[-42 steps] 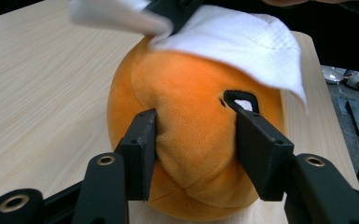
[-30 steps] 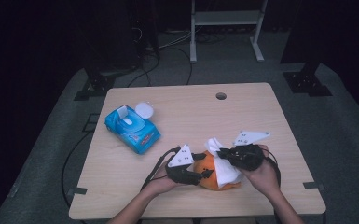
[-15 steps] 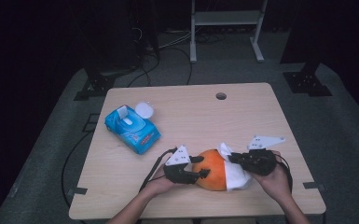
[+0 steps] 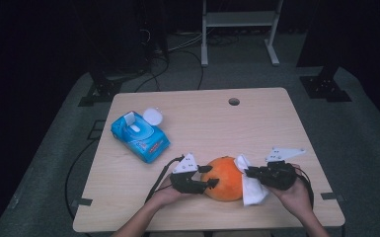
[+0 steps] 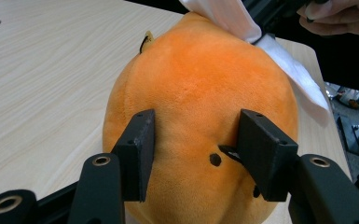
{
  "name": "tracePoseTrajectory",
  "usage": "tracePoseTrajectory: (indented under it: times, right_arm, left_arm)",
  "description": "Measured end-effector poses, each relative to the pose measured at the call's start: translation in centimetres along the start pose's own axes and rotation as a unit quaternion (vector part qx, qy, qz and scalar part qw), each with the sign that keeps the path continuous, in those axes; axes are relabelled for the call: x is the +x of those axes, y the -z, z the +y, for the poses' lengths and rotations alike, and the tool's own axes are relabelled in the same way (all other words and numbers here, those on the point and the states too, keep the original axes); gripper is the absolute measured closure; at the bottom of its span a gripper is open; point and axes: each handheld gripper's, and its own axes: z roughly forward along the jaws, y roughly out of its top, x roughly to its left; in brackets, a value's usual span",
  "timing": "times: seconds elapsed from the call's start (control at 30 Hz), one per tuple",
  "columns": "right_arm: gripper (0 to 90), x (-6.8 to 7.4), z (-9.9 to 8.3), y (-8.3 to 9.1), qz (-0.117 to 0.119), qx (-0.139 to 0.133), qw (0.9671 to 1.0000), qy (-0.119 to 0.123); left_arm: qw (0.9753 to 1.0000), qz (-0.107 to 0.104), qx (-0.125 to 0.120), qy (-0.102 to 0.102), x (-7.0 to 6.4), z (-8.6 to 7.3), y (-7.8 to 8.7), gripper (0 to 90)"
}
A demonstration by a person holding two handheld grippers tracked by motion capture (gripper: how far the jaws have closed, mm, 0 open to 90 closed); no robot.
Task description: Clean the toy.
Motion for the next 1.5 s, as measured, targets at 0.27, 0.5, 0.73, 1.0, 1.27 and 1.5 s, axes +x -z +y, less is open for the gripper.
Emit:
tracePoseTrajectory:
  times: [0.27, 0.5, 0.73, 1.0, 1.27, 1.5]
  right_arm:
    - [83.4, -0.2, 1.8, 0.4, -0.006, -0.028, 0.9996, -0.008]
    - [83.3, 0.5, -0.4, 0.0, 0.021, -0.004, 0.9994, -0.027]
    - [83.2, 1.0, -0.3, 0.9, 0.018, -0.003, 0.9996, -0.021]
    - [83.0, 1.0, 4.4, -2.4, -0.008, -0.010, 0.9999, 0.011]
    - [83.3, 1.7, 2.2, -1.5, 0.012, -0.015, 0.9997, 0.014]
    - [83.3, 3.6, 0.5, -0.4, 0.040, -0.017, 0.9981, 0.043]
  left_arm:
    - [1.0000, 0.005, -0.002, 0.002, -0.2, 0.0, -0.1, 46.5]
    - [0.9999, 0.010, -0.006, 0.010, -0.2, -0.2, -0.2, 46.3]
    - [1.0000, 0.005, -0.002, 0.001, -0.5, 0.1, -0.3, 46.4]
    - [1.0000, 0.002, -0.002, 0.003, -0.4, 0.0, -0.1, 44.7]
    - [0.9994, -0.013, -0.009, 0.029, -0.3, 1.3, 0.7, 19.4]
    - [0.9988, -0.037, 0.003, 0.031, -0.4, 1.6, 0.0, 13.4]
